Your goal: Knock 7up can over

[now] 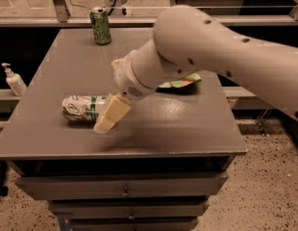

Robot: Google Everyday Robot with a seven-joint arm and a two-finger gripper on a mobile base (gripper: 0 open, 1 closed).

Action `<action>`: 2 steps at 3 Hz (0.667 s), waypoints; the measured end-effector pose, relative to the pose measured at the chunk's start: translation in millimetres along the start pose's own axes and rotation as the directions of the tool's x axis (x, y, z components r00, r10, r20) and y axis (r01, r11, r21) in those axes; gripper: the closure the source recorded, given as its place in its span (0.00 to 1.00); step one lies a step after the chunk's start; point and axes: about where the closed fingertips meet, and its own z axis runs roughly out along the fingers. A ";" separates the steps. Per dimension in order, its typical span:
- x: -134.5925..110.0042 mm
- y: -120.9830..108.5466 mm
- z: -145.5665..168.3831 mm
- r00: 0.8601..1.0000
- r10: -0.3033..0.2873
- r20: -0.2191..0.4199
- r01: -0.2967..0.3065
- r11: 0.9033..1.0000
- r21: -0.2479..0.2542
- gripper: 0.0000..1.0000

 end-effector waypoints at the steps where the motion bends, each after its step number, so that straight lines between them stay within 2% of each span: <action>1: -7.1 7.9 -13.7 0.988 0.012 0.155 -0.017 0.999 0.029 0.00; 2: -11.6 12.6 -33.7 0.976 0.008 0.217 -0.019 0.999 0.049 0.00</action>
Offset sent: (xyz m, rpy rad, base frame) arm -0.0100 -0.0030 0.0109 0.1395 -0.0290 0.0023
